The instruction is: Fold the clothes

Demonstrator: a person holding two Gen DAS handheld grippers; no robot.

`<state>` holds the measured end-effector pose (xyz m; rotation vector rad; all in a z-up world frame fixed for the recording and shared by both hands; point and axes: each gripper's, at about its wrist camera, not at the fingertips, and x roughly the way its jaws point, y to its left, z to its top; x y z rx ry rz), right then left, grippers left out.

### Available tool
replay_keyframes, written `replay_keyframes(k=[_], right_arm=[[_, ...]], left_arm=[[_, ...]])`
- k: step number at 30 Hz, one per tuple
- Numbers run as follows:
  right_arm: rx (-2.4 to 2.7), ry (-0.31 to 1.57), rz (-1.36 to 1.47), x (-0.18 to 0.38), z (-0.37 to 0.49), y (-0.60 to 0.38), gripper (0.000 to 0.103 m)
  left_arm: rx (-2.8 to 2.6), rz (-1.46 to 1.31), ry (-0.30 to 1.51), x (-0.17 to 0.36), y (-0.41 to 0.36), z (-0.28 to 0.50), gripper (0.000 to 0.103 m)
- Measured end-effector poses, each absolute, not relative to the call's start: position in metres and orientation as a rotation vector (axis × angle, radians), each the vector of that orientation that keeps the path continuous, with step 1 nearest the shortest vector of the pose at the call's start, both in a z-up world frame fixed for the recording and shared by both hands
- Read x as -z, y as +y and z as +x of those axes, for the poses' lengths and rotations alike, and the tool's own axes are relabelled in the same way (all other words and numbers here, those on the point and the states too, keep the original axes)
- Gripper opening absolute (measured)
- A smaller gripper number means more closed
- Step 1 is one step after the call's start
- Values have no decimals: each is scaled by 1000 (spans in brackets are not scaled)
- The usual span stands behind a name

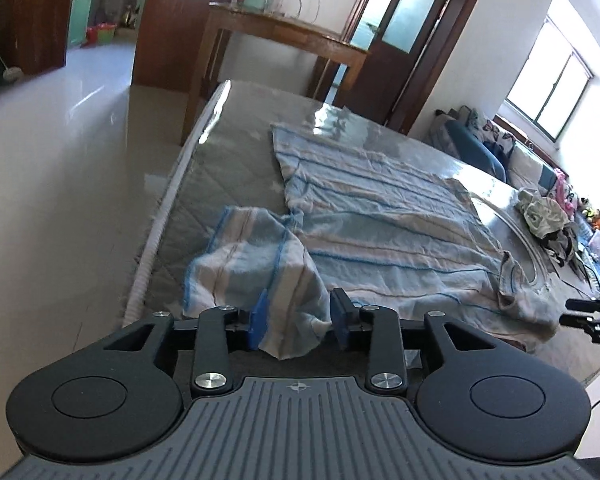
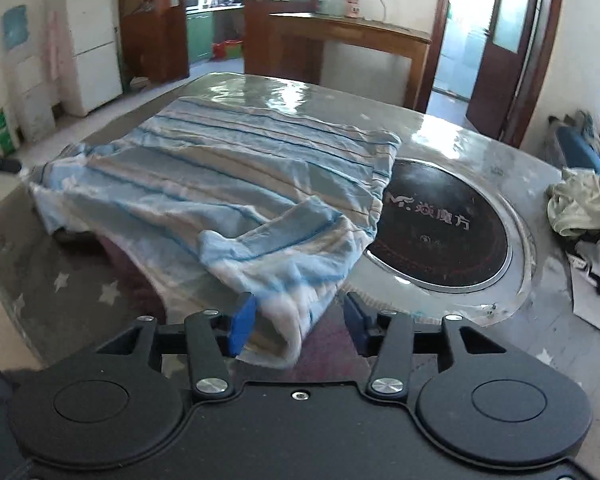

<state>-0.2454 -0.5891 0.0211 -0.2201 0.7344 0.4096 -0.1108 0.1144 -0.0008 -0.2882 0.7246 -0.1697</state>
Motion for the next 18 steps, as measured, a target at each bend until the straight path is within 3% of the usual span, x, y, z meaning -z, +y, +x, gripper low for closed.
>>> replay_keyframes(k=[5, 12, 15, 18], right_arm=[[-505, 668, -332, -29, -257, -562, 51], [-576, 683, -374, -13, -231, -519, 39], [-558, 687, -366, 1, -216, -506, 32], [-537, 691, -363, 14, -210, -499, 17]], left_arm=[[252, -289, 711, -5, 95, -106, 38], [380, -266, 727, 3, 59, -98, 41], [422, -275, 741, 10, 47, -96, 42], [452, -281, 748, 16, 35, -97, 44]])
